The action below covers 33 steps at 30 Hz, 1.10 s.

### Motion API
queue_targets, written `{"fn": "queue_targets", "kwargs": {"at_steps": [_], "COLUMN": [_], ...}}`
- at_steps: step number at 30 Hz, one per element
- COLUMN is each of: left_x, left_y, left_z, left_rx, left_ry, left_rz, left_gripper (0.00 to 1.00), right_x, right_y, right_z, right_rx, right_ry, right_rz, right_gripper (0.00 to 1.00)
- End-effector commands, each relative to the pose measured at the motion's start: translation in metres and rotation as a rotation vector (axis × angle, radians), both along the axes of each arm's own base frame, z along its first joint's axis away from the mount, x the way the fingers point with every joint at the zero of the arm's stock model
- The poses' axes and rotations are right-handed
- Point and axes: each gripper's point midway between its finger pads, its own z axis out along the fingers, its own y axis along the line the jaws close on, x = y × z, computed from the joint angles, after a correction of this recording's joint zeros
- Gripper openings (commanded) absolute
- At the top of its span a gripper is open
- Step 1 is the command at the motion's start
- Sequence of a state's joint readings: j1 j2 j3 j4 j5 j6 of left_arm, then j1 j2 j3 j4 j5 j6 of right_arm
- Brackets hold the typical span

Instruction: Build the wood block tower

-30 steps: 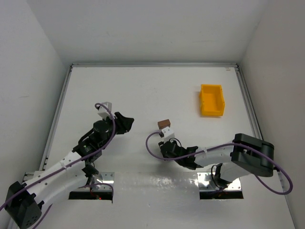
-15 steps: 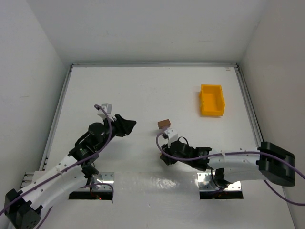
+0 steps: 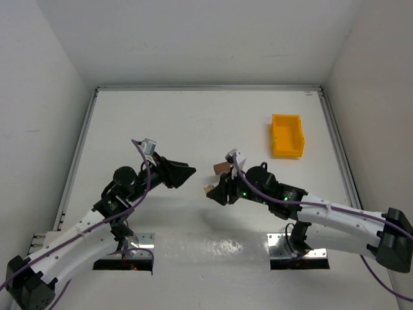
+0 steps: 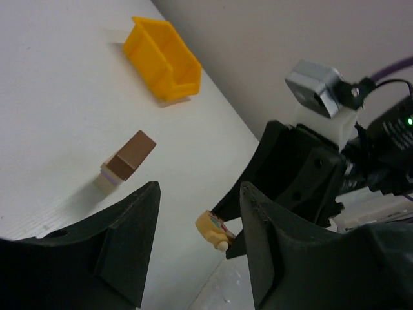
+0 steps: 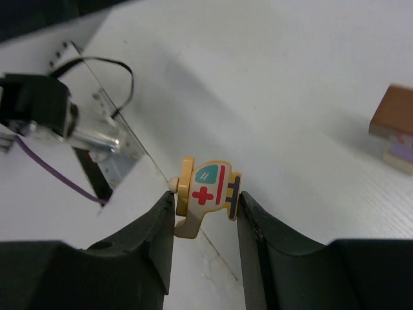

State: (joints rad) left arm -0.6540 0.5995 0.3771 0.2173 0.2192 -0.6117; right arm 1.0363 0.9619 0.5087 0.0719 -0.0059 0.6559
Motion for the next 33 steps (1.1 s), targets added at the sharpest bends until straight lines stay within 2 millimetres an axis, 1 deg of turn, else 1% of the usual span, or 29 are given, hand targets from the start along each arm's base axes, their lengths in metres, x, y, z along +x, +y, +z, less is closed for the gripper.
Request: {"fn": "queue_targets", "kwargs": {"at_steps": [1, 2, 3, 4, 5, 6, 7, 8, 9, 10, 11, 12, 13, 14, 15, 16, 17, 18, 19, 20, 22, 23, 25, 29, 33], "left_x": [-0.014, -0.017, -0.017, -0.017, -0.018, -0.019, -0.020, -0.021, -0.024, -0.024, -0.025, -0.029, -0.029, -0.031, -0.031, -0.035, -0.035, -0.037, -0.038, -0.039, -0.040, -0.041, -0.040, -0.040, -0.041], "left_y": [-0.007, -0.005, -0.002, 0.000, 0.002, 0.003, 0.004, 0.003, 0.003, 0.002, 0.002, 0.002, 0.002, 0.004, 0.006, 0.008, 0.008, 0.008, 0.009, 0.009, 0.008, 0.009, 0.008, 0.002, -0.002], "left_z": [0.047, 0.051, 0.060, 0.064, 0.065, 0.071, 0.073, 0.071, 0.076, 0.077, 0.076, 0.080, 0.080, 0.080, 0.081, 0.083, 0.078, 0.077, 0.076, 0.073, 0.071, 0.074, 0.076, 0.080, 0.081], "left_rx": [-0.105, -0.117, -0.142, -0.152, -0.161, -0.180, -0.189, -0.193, -0.207, -0.210, -0.211, -0.220, -0.220, -0.210, -0.208, -0.212, -0.200, -0.200, -0.198, -0.197, -0.198, -0.202, -0.191, -0.189, -0.188], "left_ry": [-0.134, -0.159, -0.192, -0.214, -0.234, -0.259, -0.272, -0.275, -0.294, -0.300, -0.303, -0.333, -0.333, -0.351, -0.365, -0.384, -0.393, -0.403, -0.410, -0.421, -0.434, -0.452, -0.474, -0.506, -0.522], "left_rz": [-0.080, -0.078, -0.067, -0.060, -0.053, -0.047, -0.051, -0.061, -0.068, -0.073, -0.079, -0.091, -0.094, -0.089, -0.084, -0.085, -0.086, -0.093, -0.095, -0.094, -0.104, -0.101, -0.104, -0.128, -0.157], "left_gripper": [0.49, 0.47, 0.47, 0.46, 0.46, 0.46, 0.45, 0.45, 0.44, 0.44, 0.44, 0.44, 0.44, 0.44, 0.44, 0.45, 0.46, 0.47, 0.51, 0.53, 0.57, 0.58, 0.60, 0.60, 0.61], "right_x": [0.000, 0.004, 0.000, 0.001, 0.004, -0.003, -0.004, 0.000, 0.000, -0.006, 0.000, 0.000, -0.002, 0.002, 0.001, 0.001, 0.003, 0.004, 0.004, 0.004, 0.004, 0.002, 0.005, 0.005, 0.004], "right_y": [0.012, 0.011, 0.016, 0.019, 0.020, 0.026, 0.030, 0.030, 0.033, 0.033, 0.032, 0.031, 0.031, 0.030, 0.030, 0.030, 0.030, 0.031, 0.032, 0.033, 0.033, 0.033, 0.032, 0.033, 0.032], "right_z": [0.045, 0.049, 0.059, 0.059, 0.064, 0.076, 0.078, 0.084, 0.097, 0.101, 0.102, 0.104, 0.114, 0.114, 0.121, 0.122, 0.121, 0.124, 0.126, 0.130, 0.140, 0.146, 0.156, 0.167, 0.176], "right_rx": [0.112, 0.124, 0.154, 0.159, 0.181, 0.242, 0.265, 0.302, 0.380, 0.414, 0.444, 0.511, 0.540, 0.561, 0.601, 0.609, 0.609, 0.612, 0.617, 0.626, 0.673, 0.699, 0.744, 0.781, 0.800], "right_ry": [-0.014, -0.005, 0.020, 0.041, 0.053, 0.080, 0.109, 0.130, 0.163, 0.194, 0.225, 0.313, 0.276, 0.297, 0.312, 0.319, 0.326, 0.330, 0.333, 0.339, 0.362, 0.397, 0.393, 0.426, 0.416], "right_rz": [0.083, 0.078, 0.107, 0.117, 0.122, 0.171, 0.191, 0.195, 0.206, 0.251, 0.246, 0.242, 0.272, 0.267, 0.278, 0.283, 0.276, 0.277, 0.281, 0.290, 0.310, 0.319, 0.334, 0.357, 0.377], "right_gripper": [0.30, 0.30, 0.30, 0.30, 0.30, 0.29, 0.29, 0.29, 0.29, 0.28, 0.28, 0.27, 0.27, 0.27, 0.27, 0.28, 0.28, 0.29, 0.29, 0.29, 0.29, 0.29, 0.29, 0.29, 0.29]}}
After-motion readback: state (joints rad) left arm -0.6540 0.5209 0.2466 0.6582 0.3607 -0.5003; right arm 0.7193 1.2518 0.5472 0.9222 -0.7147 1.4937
